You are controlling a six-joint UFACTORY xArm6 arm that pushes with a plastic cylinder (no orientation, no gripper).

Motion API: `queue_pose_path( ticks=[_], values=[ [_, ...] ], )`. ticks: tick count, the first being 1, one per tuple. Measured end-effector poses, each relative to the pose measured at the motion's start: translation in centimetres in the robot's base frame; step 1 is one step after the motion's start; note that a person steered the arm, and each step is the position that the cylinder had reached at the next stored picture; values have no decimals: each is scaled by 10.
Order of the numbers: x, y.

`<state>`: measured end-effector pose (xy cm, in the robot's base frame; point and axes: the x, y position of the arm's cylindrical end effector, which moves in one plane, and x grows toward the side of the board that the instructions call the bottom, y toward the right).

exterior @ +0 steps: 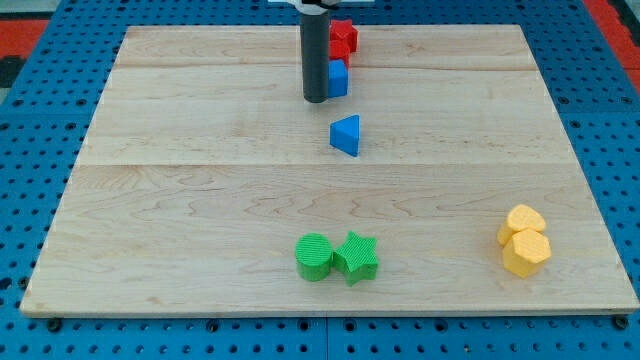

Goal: Put the triangle below the cube

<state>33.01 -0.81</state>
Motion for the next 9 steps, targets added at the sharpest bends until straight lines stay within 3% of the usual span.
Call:
queue_pose_path(
  ticks=[2,4,5,7,8,9],
  values=[
    [10,-3],
    [129,-58],
    [145,-21],
    [71,15],
    [74,-2],
    [119,3]
  ],
)
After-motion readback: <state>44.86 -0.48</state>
